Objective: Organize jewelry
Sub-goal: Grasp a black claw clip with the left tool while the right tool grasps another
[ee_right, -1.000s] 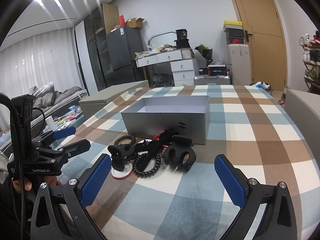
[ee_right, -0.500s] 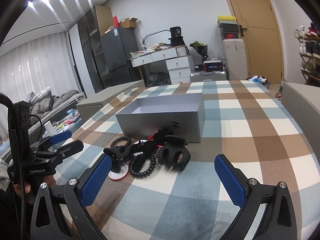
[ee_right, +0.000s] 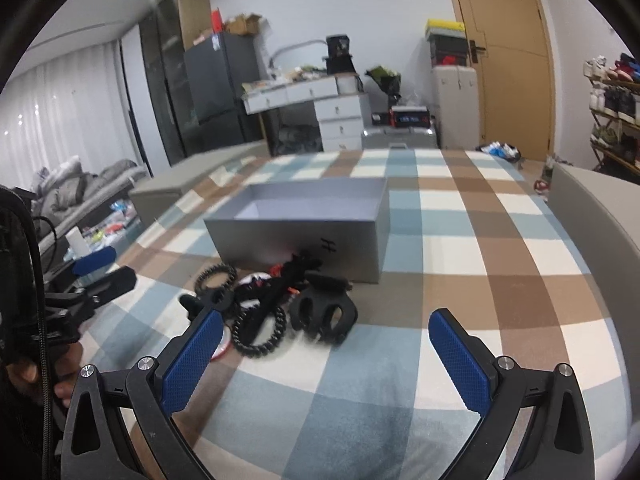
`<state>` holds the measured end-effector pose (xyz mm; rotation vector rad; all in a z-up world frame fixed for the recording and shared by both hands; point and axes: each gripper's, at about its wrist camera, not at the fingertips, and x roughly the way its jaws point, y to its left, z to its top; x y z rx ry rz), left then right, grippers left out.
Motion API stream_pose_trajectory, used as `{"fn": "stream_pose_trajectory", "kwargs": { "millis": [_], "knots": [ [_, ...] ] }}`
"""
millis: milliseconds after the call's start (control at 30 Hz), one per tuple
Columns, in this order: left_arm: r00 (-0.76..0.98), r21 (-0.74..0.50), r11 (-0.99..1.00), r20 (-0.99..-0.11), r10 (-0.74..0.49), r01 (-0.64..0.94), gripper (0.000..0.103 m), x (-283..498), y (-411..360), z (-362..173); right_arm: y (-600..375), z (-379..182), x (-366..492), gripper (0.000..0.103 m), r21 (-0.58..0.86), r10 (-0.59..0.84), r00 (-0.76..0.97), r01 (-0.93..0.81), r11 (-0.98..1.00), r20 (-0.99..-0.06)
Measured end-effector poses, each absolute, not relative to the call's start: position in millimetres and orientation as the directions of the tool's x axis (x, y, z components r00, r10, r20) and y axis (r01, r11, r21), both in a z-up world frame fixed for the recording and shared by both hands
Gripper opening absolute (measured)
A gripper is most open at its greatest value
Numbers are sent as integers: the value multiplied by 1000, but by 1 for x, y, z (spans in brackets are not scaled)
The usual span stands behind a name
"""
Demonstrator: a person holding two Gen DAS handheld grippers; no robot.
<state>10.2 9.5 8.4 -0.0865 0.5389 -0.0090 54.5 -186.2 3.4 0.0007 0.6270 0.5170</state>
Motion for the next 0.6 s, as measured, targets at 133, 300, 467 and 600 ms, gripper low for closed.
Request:
{"fn": "stream_pose_trajectory", "kwargs": {
  "millis": [133,300,467,600],
  "knots": [
    [825,-48,999,-566,-7,-24,102,22,3,-1,-180,1,68,100,131,446,655,-472,872,-610],
    [800,-70,997,-600,-14,-34,102,31,3,-6,-179,-7,90,82,211,477,574,-469,858,-665],
    [791,-77,997,-611,-30,-21,102,37,1,-4,-176,-17,104,75,246,486,520,-463,851,-702],
    [782,-80,996,-620,-71,26,102,41,-5,-4,-172,-22,108,68,278,499,483,-459,844,-719]
  ]
}}
